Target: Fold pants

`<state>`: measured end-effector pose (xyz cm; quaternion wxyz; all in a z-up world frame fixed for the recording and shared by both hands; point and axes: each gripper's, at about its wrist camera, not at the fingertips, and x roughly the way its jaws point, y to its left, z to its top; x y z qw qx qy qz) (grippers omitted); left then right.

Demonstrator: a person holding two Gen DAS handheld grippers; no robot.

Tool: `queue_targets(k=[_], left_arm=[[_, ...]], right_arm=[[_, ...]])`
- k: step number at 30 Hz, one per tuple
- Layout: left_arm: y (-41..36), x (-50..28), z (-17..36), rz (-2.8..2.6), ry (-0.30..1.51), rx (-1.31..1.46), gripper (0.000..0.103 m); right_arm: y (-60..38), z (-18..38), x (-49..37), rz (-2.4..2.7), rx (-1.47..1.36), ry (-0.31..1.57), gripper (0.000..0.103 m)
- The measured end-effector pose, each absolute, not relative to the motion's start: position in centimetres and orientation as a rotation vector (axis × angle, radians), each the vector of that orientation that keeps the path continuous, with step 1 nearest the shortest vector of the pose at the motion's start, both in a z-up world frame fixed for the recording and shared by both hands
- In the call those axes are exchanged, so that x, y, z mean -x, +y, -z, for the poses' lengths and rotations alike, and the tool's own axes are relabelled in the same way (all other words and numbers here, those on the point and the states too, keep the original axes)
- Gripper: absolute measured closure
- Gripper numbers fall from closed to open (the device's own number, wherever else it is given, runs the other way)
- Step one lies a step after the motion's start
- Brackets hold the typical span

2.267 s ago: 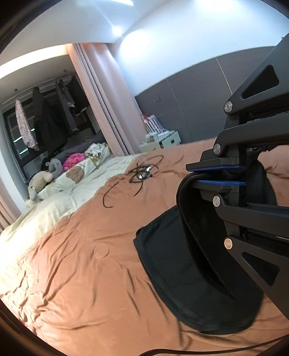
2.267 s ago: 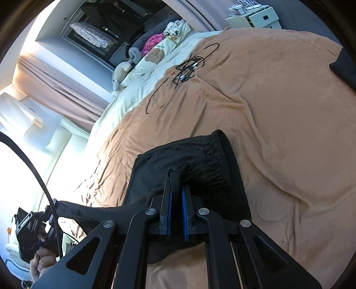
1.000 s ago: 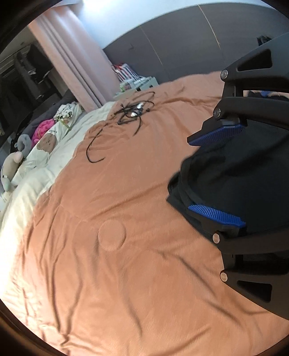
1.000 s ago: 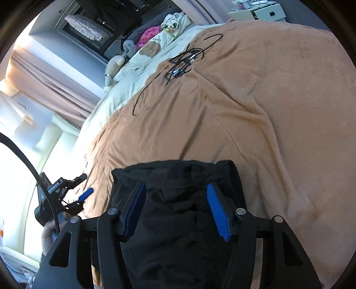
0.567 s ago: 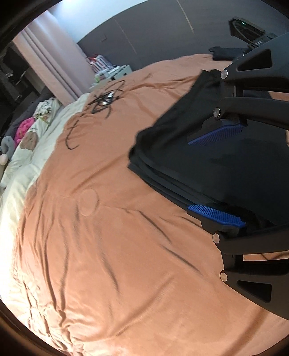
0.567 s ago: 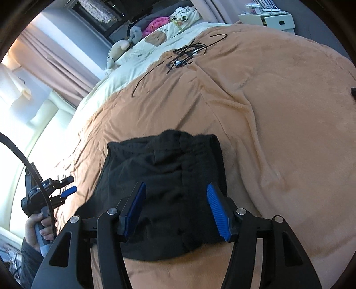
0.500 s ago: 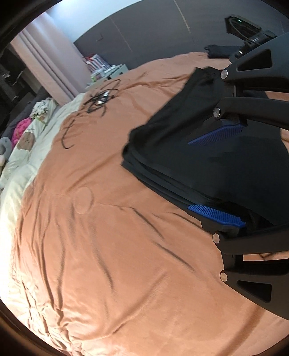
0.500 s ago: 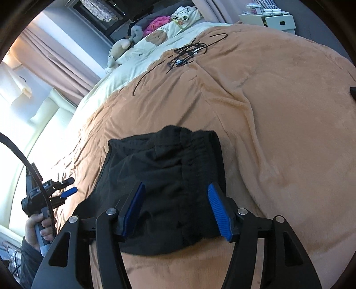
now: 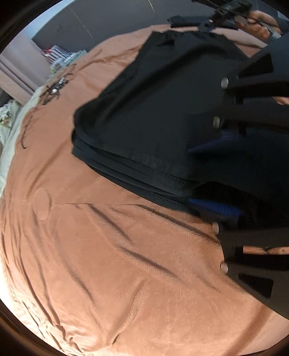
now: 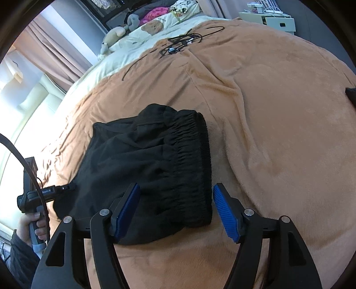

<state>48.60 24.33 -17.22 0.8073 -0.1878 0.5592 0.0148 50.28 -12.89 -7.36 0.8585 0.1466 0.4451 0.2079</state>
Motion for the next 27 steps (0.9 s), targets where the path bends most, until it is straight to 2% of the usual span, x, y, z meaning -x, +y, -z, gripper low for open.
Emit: queue_targets(k=[2,4,8,10,12,13,18,23,25,27], left_arm=[[24.3,-48.8,17.3,-0.038,1.188,0.381,0.087],[24.6,-49.0,17.3,-0.043,1.184,0.38,0.091],[25.2,-49.2,17.2,-0.055,1.166,0.393,0.093],[25.4,-49.2,17.2,-0.061,1.16,0.404,0.093],[25.7,-49.2,17.2,-0.063,1.158,0.413,0.093],[25.8,-49.2,17.2,-0.064,1.156,0.415,0.093],[26.3,-48.8,16.6,-0.085,1.137,0.424,0.094],[27.0,-48.0,16.5,-0.121,1.131,0.428,0.097],[26.8,-47.8,16.5,-0.1,1.139,0.414,0.097],[26.8,-47.4,16.3,-0.08,1.139,0.431,0.096]], right_arm=[[-12.6,7.4,-51.0,-0.429,-0.29,0.935,0.036],[-12.2,7.2,-52.2,-0.419,-0.268,0.937,0.036],[-11.1,6.6,-54.0,-0.413,-0.211,0.93,0.037],[-10.3,6.3,-54.8,-0.404,-0.172,0.922,0.045],[-9.6,6.4,-55.5,-0.403,-0.142,0.932,0.065],[-9.2,6.5,-55.9,-0.409,-0.123,0.943,0.071],[-7.7,6.2,-57.1,-0.376,-0.023,0.92,0.086],[-7.3,5.9,-58.3,-0.328,-0.06,0.912,0.086],[-6.7,6.7,-58.5,-0.335,-0.053,0.951,0.082],[-6.6,6.7,-58.0,-0.353,-0.062,0.958,0.072]])
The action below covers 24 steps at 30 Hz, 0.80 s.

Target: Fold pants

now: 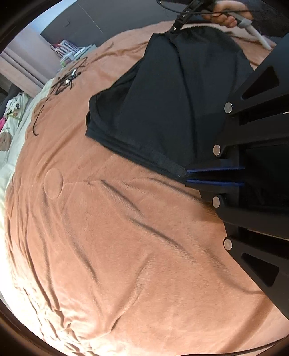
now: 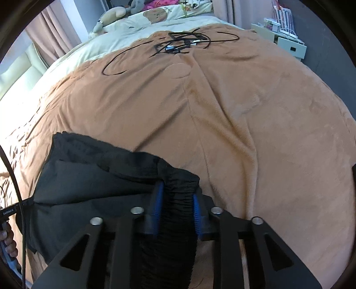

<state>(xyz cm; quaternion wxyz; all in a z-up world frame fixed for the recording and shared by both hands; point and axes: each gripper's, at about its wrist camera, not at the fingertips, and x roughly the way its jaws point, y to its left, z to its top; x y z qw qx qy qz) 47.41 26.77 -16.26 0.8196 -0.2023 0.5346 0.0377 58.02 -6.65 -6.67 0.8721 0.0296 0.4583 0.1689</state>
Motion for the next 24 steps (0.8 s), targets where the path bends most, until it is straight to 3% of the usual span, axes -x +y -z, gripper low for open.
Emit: queue_targets(k=[1,3,5,7,10,15,24], left_arm=[[26.8,-47.2,16.0,-0.078,1.136,0.437,0.092],[27.2,-46.5,15.5,-0.076,1.122,0.463,0.082],[27.7,-45.7,15.0,-0.076,1.101,0.497,0.061],[28.1,-44.6,14.5,-0.077,1.084,0.51,0.055],[28.3,-43.2,14.3,-0.076,1.09,0.511,0.054],[28.8,-40.6,14.5,-0.073,1.101,0.569,0.042],[28.7,-36.6,15.6,-0.038,1.113,0.732,0.041]], right_arm=[[-6.9,6.5,-57.6,-0.373,-0.079,0.952,0.068],[-7.6,6.2,-57.0,-0.39,-0.11,0.944,0.045],[-8.4,6.1,-55.8,-0.409,-0.138,0.928,0.042],[-9.2,6.1,-54.6,-0.427,-0.165,0.927,0.042],[-10.4,6.3,-52.8,-0.453,-0.221,0.933,0.042],[-12.5,7.0,-51.1,-0.478,-0.302,0.951,0.042],[-15.9,9.1,-48.9,-0.536,-0.507,1.004,0.033]])
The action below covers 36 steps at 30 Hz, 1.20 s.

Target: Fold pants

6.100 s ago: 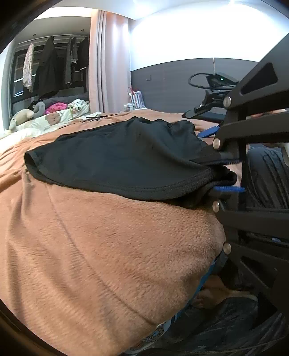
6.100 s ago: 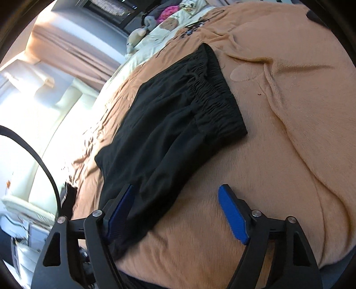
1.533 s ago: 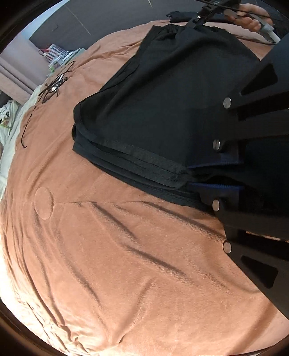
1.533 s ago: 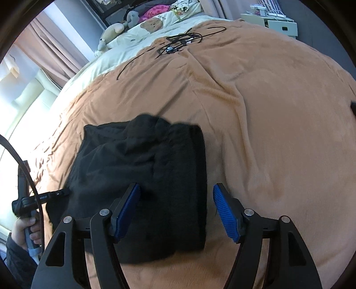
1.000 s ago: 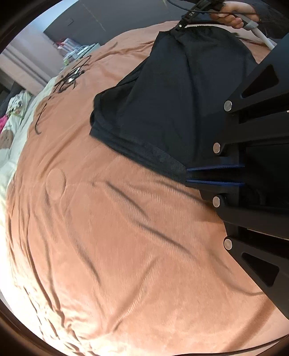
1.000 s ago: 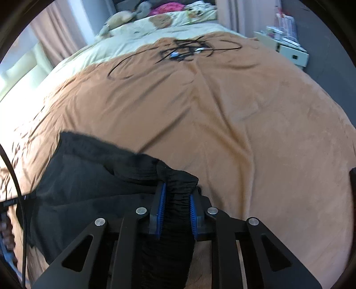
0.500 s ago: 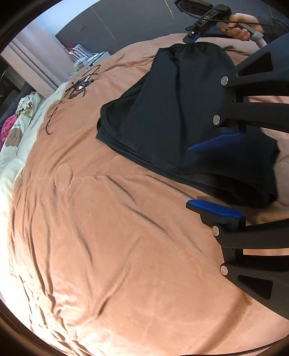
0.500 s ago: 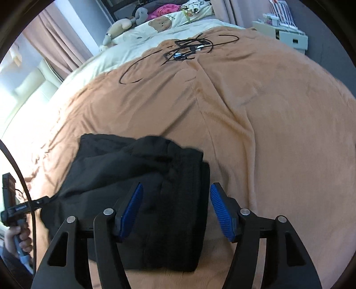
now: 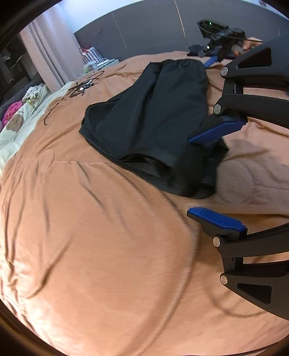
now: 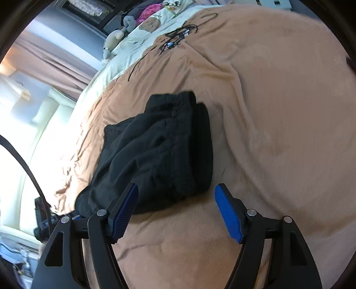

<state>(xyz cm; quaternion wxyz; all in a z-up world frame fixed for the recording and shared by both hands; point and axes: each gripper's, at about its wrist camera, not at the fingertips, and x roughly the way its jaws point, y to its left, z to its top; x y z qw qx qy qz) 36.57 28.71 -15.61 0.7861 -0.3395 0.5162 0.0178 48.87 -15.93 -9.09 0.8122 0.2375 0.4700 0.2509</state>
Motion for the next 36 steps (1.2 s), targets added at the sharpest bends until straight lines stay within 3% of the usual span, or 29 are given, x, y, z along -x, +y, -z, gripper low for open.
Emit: queue_targets(k=[14,22,26,33,36], left_arm=[[26.9,-34.5,18.0,0.049,1.11,0.977,0.038],[27.6,-34.2,17.9,-0.038,0.984,1.05,0.038],[27.9,-33.8,18.1,-0.099,0.92,1.078,0.038],[27.7,-33.2,18.1,-0.202,0.867,1.054,0.047],[28.2,-34.0,18.0,-0.263,0.875,1.004,0.076]], right_arm=[[-16.6,12.8,-49.0,-0.611,-0.737,1.014,0.033],[-16.8,13.6,-50.6,-0.539,-0.773,0.963,0.033],[-16.4,13.9,-51.4,-0.514,-0.777,0.961,0.039],[-15.5,14.3,-51.0,-0.479,-0.783,0.957,0.054],[-15.7,14.1,-50.4,-0.47,-0.772,0.955,0.068]])
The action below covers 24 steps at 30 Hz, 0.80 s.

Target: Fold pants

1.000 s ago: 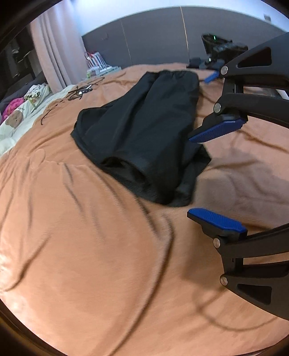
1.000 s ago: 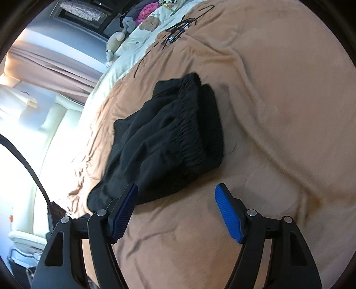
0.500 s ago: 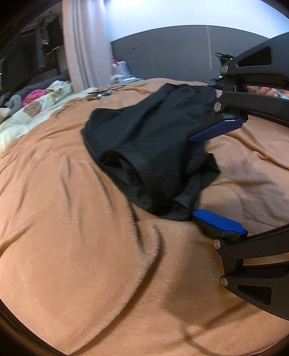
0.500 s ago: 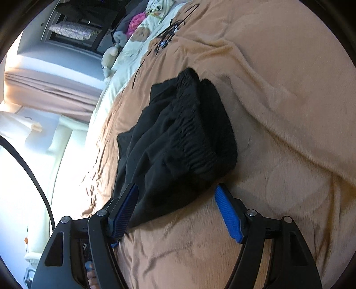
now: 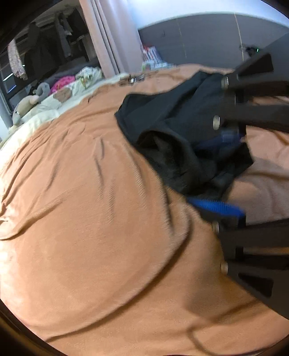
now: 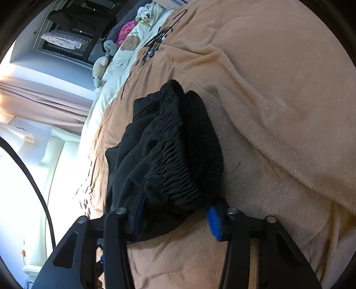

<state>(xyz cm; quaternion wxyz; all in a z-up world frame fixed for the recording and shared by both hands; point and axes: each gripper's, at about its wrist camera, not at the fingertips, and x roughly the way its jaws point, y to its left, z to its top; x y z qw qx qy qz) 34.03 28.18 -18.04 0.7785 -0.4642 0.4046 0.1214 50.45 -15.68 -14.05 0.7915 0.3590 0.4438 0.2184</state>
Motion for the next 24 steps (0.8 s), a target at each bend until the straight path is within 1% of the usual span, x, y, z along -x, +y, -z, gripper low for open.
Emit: queue_targets(k=[1,2,4,8,14,24], left_arm=[[28.4,-34.1,18.2,-0.271,0.876,1.009,0.088],[28.7,-34.1,18.4,-0.269,0.88,1.029,0.093],[28.7,-34.1,18.2,-0.263,0.873,1.024,0.097],[28.6,-33.4,16.3,-0.238,0.828,1.002,0.098],[28.4,-32.2,13.7,-0.204,0.778,0.992,0.098],[28.3,-27.8,12.0,-0.182,0.741,1.018,0.099]], right_arm=[[-15.6,13.9,-50.4,-0.469,-0.762,0.956,0.07],[-15.4,13.6,-50.2,-0.464,-0.743,0.955,0.073],[-15.4,12.8,-50.0,-0.474,-0.721,0.943,0.076],[-15.0,11.4,-49.4,-0.494,-0.703,0.916,0.08],[-14.4,10.3,-48.4,-0.51,-0.682,0.894,0.08],[-14.9,9.3,-46.0,-0.535,-0.659,0.881,0.081]])
